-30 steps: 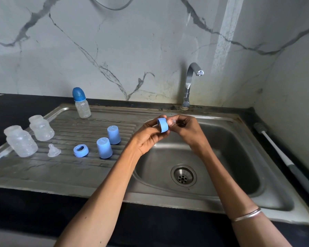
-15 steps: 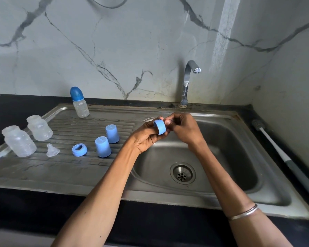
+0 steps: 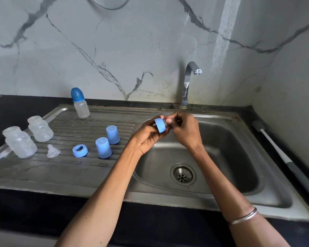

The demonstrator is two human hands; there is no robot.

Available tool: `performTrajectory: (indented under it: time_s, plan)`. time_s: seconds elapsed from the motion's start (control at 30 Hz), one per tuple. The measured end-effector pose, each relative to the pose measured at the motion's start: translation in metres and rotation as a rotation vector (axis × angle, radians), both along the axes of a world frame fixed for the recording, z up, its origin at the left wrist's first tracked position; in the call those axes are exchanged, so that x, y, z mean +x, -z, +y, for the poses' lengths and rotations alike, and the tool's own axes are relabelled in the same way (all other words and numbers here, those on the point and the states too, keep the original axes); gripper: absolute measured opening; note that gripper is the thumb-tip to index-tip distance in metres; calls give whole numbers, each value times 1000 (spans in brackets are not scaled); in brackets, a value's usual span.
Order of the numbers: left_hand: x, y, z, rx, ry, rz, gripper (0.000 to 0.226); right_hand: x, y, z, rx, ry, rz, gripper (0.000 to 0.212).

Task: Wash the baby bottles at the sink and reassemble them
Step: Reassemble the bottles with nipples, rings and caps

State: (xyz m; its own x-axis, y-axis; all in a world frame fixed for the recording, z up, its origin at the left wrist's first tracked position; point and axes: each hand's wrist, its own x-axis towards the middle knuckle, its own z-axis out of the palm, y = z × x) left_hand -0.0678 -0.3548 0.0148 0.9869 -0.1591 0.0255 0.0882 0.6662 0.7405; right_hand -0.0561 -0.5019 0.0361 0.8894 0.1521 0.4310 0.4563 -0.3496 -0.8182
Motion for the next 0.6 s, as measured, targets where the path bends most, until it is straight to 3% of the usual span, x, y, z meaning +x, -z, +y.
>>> performTrajectory:
  time_s: [0.13, 0.27, 0.5, 0.6]
  plan:
    - [0, -2, 0, 15, -10, -19, 23, -2, -2, -2, 13, -64, 21, 8]
    - [1, -2, 4, 140, -81, -47, 50, 2, -3, -5, 14, -91, 17, 7]
    - [0, -3, 1, 195, -117, 7, 32, 4, -1, -8, 113, -107, 0, 25]
    - [1, -1, 4, 184, -145, 50, 38, 4, 1, -7, 100, -172, 10, 28]
